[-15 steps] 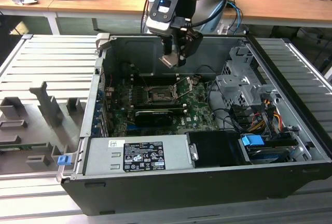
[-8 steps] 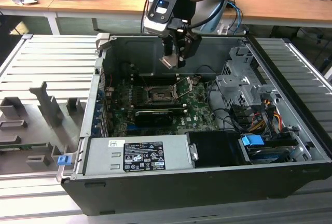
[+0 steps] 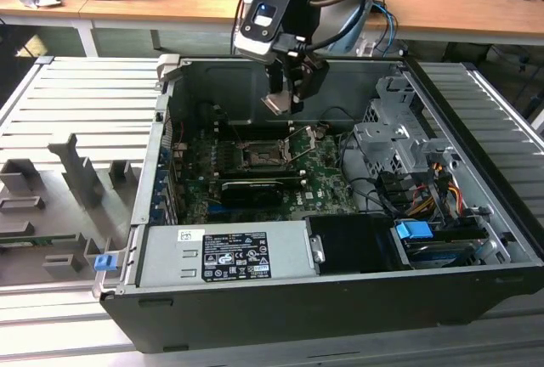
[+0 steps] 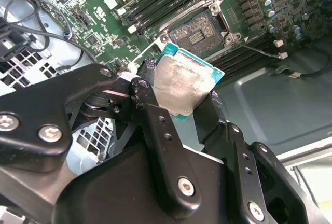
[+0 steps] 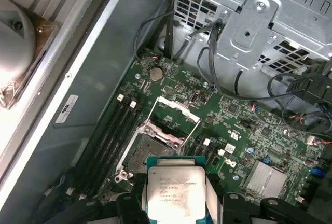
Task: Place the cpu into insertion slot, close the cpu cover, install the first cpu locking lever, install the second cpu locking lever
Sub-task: 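Place the cpu into insertion slot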
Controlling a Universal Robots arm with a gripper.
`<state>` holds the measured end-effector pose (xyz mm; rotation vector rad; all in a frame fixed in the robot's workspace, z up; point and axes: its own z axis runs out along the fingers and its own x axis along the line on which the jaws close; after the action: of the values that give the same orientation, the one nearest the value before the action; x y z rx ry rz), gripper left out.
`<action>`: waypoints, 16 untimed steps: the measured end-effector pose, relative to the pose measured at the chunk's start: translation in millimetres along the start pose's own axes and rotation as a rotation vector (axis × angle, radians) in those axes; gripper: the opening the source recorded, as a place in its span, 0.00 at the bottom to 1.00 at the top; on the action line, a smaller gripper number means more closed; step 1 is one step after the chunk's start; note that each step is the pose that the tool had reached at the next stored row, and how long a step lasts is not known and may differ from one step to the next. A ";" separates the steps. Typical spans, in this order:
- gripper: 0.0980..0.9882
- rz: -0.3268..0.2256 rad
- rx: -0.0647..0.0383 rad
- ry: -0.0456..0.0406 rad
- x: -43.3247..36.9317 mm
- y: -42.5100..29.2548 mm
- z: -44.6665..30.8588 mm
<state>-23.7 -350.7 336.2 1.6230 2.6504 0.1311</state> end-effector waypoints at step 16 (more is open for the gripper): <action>0.49 0.172 -0.003 -0.0154 -0.1 -0.6 7.1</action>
<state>-23.7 -350.8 329.0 1.8417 2.4945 0.1259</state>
